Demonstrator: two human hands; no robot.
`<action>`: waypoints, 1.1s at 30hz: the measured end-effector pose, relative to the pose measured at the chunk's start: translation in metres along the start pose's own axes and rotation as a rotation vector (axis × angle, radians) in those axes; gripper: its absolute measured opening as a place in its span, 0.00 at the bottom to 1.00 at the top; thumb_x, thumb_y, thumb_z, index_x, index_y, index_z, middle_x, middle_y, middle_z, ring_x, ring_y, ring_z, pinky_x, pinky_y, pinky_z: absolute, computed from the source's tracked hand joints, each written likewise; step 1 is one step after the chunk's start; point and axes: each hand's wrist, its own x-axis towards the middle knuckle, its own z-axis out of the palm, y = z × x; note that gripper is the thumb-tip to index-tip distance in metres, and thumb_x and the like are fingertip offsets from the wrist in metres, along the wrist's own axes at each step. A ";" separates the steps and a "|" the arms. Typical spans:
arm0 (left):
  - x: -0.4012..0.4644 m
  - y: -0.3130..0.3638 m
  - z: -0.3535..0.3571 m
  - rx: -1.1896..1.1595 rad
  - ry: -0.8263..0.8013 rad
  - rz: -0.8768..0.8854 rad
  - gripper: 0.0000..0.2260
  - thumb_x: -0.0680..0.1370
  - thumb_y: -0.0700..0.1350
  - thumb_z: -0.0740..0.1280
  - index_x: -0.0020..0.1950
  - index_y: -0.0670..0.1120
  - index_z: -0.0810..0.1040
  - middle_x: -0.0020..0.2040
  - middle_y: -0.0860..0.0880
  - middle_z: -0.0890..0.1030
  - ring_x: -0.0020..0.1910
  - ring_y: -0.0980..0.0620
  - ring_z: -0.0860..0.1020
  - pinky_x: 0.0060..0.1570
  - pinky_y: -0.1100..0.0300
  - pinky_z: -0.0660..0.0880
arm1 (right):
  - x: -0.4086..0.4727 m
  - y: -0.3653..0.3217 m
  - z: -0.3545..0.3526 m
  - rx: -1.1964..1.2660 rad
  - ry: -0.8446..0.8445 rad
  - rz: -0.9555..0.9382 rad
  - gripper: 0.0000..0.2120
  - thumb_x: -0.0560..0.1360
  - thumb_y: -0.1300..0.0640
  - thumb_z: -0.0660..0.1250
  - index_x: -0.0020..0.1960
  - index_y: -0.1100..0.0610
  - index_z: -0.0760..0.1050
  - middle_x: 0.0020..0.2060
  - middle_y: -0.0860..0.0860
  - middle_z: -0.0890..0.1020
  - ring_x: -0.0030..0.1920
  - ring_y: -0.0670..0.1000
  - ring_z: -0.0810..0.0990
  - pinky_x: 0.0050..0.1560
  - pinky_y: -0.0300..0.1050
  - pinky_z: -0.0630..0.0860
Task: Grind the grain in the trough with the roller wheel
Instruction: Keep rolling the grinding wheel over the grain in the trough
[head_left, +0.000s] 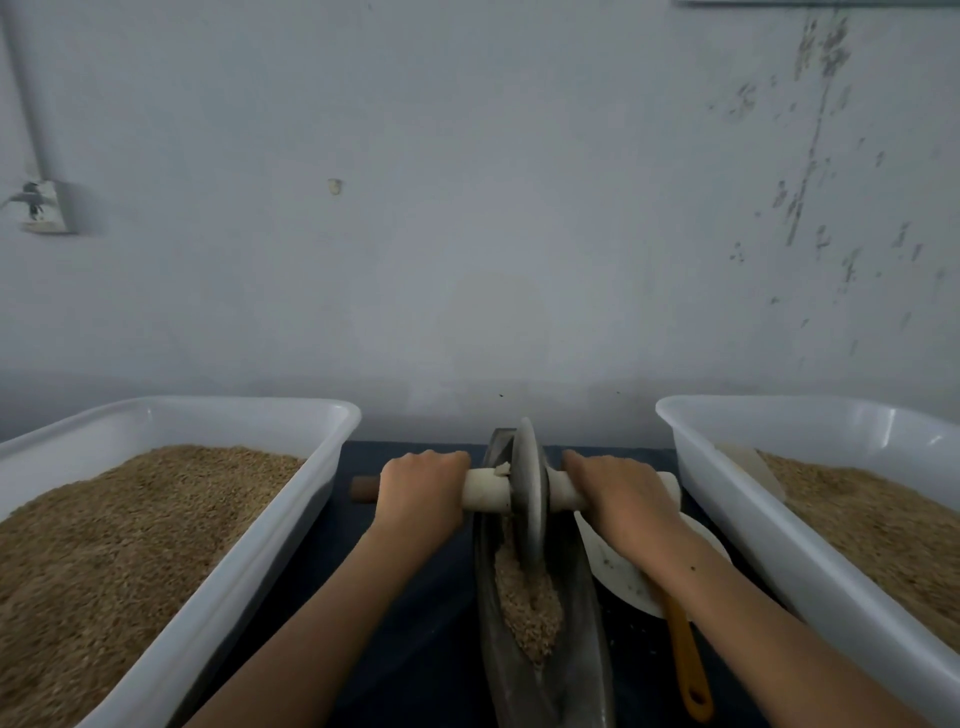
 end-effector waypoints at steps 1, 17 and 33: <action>0.000 -0.001 0.001 -0.009 -0.004 0.004 0.09 0.75 0.48 0.65 0.54 0.50 0.72 0.50 0.50 0.79 0.49 0.48 0.77 0.40 0.58 0.64 | 0.000 0.000 0.000 0.001 0.003 -0.010 0.09 0.76 0.60 0.62 0.49 0.51 0.62 0.47 0.51 0.78 0.47 0.54 0.77 0.44 0.47 0.71; 0.003 -0.006 -0.010 -0.020 -0.279 0.038 0.14 0.72 0.50 0.69 0.56 0.49 0.75 0.48 0.50 0.79 0.44 0.50 0.76 0.41 0.57 0.67 | -0.002 0.003 -0.016 -0.027 -0.222 -0.070 0.14 0.73 0.61 0.64 0.58 0.51 0.71 0.52 0.52 0.79 0.51 0.55 0.79 0.42 0.44 0.67; 0.001 -0.013 -0.020 -0.254 -0.706 0.059 0.12 0.71 0.45 0.71 0.54 0.43 0.79 0.43 0.47 0.82 0.36 0.54 0.78 0.37 0.63 0.72 | -0.006 0.005 -0.031 -0.001 -0.426 -0.135 0.15 0.71 0.59 0.69 0.57 0.53 0.74 0.47 0.52 0.79 0.45 0.52 0.78 0.37 0.42 0.69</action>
